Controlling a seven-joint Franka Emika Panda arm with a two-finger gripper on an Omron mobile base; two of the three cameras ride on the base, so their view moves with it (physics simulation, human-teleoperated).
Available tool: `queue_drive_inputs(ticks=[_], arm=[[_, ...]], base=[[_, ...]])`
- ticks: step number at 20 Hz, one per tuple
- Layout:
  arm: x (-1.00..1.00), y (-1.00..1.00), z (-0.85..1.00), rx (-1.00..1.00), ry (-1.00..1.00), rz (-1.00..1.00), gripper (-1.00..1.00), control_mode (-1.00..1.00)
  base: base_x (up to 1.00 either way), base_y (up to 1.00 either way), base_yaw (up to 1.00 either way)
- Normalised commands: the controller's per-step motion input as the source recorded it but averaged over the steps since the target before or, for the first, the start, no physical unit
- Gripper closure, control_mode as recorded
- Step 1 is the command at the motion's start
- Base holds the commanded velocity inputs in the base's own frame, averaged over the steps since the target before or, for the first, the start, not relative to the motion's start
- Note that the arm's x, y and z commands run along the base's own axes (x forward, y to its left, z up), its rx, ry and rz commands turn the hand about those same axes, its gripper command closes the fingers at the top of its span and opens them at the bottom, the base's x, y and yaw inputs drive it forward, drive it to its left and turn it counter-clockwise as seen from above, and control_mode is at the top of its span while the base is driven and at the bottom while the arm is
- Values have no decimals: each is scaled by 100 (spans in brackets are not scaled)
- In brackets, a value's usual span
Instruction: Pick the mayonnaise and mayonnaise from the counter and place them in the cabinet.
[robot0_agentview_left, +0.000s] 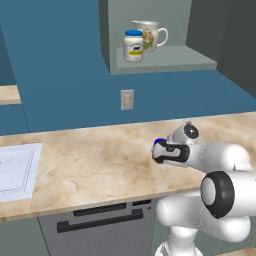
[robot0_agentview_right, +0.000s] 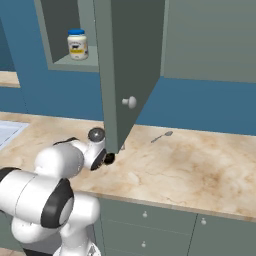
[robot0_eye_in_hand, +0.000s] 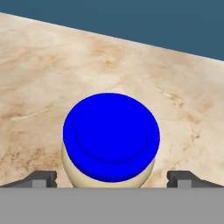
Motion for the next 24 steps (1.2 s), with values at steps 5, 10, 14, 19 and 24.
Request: queue_drive_inputs(ticks=[5,10,14,19,24], arm=[[4,0,-22,0,0,0,-100,-100],[15,0,-8,0,0,0,-100,-100],[29,0,-4,0,0,0,-100,-100],[32,0,-5,0,0,0,100,-100],[16,0,-4,0,0,0,100,-100]], base=[[0,0,0],[0,0,0],[0,0,0],[0,0,0],[0,0,0]])
